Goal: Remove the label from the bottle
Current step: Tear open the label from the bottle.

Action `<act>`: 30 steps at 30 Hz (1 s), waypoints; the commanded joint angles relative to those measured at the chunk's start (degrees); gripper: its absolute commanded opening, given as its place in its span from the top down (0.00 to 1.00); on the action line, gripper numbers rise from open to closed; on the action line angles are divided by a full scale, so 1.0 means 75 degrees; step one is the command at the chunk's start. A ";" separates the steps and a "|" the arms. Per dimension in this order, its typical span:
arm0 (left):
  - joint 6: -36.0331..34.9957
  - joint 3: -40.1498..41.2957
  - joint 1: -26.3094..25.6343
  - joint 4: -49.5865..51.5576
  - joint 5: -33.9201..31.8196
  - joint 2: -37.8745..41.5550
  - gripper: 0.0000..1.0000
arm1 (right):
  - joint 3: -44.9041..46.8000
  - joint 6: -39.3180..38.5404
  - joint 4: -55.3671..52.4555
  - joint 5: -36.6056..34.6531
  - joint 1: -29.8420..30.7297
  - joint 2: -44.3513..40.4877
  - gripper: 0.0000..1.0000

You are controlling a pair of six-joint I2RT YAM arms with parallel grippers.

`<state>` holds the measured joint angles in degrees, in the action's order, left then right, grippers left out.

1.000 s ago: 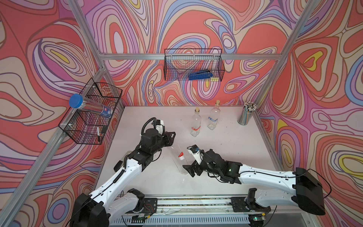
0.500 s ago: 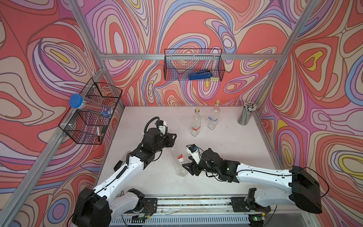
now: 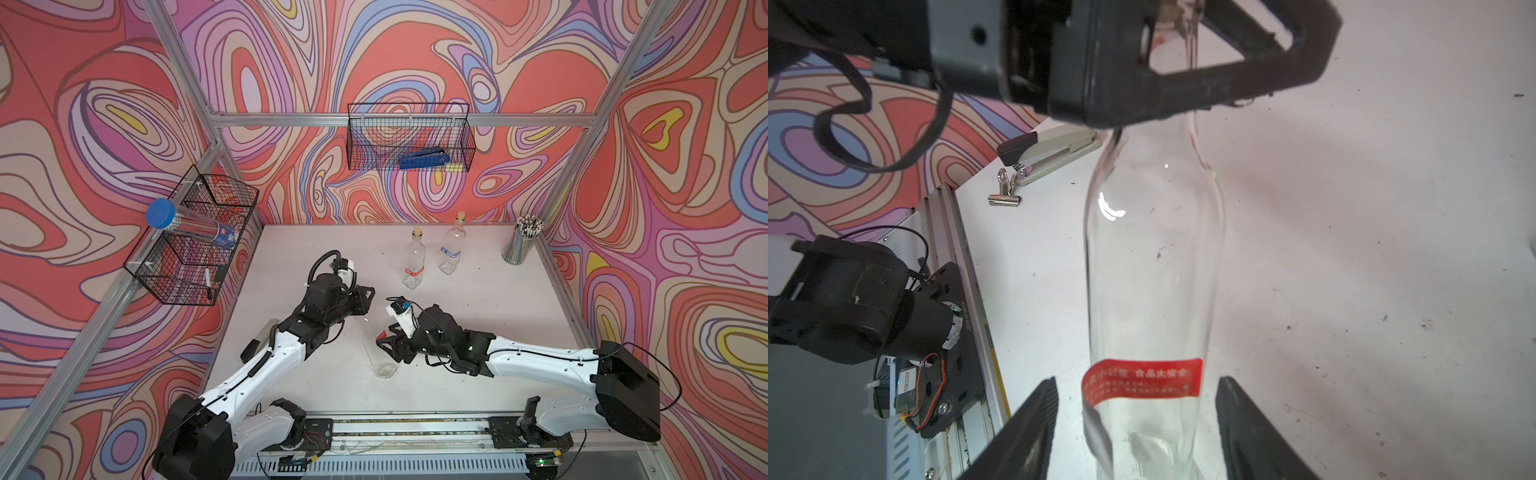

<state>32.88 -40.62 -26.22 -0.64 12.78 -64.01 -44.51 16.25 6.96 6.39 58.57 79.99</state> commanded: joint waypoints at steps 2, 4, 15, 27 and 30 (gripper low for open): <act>-0.0008 -0.0009 -0.0055 -0.0366 -0.0044 0.0027 1.00 | -0.0182 0.0083 0.0168 0.0308 -0.0024 0.0193 0.45; -0.0043 0.0001 -0.0107 -0.0345 -0.0101 0.0002 1.00 | -0.0188 0.0106 0.0168 0.0359 -0.0026 0.0224 0.48; -0.0207 0.0043 -0.0242 -0.0324 -0.0391 -0.0009 1.00 | -0.0089 0.0165 -0.0048 0.0484 -0.0026 0.0160 0.58; -0.0259 0.0036 -0.0266 -0.0294 -0.0449 -0.0045 1.00 | -0.0036 0.0197 -0.0142 0.0519 -0.0028 0.0171 0.69; -0.0261 0.0037 -0.0266 -0.0301 -0.0457 -0.0035 1.00 | -0.0007 0.0212 -0.0142 0.0523 -0.0027 0.0174 0.66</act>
<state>31.70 -40.56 -27.83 -1.06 10.41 -64.27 -45.01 17.72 6.37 10.00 58.57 81.34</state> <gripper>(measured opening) 0.318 0.337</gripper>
